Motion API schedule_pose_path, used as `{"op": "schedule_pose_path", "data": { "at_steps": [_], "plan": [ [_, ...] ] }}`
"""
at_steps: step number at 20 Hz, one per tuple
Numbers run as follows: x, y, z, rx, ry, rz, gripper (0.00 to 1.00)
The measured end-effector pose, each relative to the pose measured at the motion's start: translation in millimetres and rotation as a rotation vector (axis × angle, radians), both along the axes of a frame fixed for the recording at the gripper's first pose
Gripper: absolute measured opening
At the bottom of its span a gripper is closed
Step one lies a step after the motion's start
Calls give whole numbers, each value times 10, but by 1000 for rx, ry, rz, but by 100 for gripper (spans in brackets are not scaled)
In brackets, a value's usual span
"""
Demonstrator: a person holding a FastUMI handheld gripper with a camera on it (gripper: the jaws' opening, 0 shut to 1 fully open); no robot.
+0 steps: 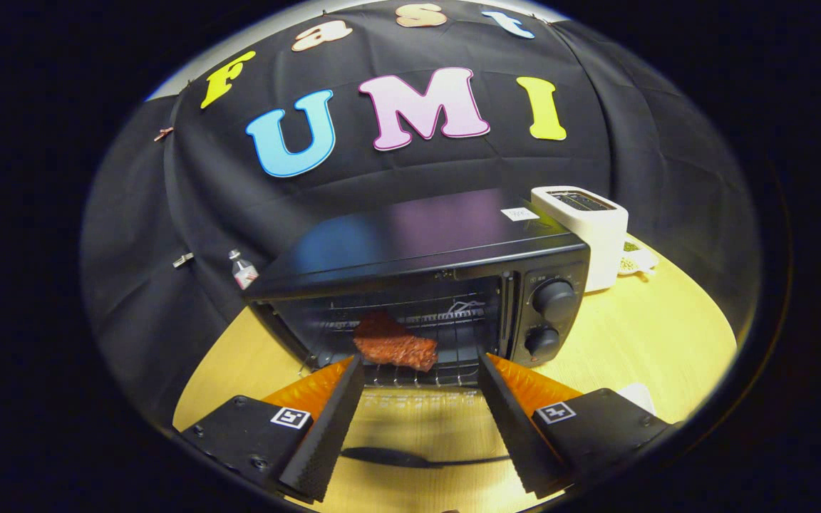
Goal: Open the toaster oven, put the food inside, and close the toaster oven door.
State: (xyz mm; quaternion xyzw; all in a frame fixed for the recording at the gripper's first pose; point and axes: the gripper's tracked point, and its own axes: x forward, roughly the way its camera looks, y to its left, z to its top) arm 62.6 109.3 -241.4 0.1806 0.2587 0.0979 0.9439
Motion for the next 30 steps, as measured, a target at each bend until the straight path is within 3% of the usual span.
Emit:
{"op": "schedule_pose_path", "data": {
  "at_steps": [5,14,20,30],
  "plan": [
    [-536,190,-39,-53,95,74,98],
    [-1172,511,-905,-70,370,108,99],
    [-1040,653,-1209,-91,448,88,99],
    [-879,661,-1362,-198,466,75,98]
  ]
}}
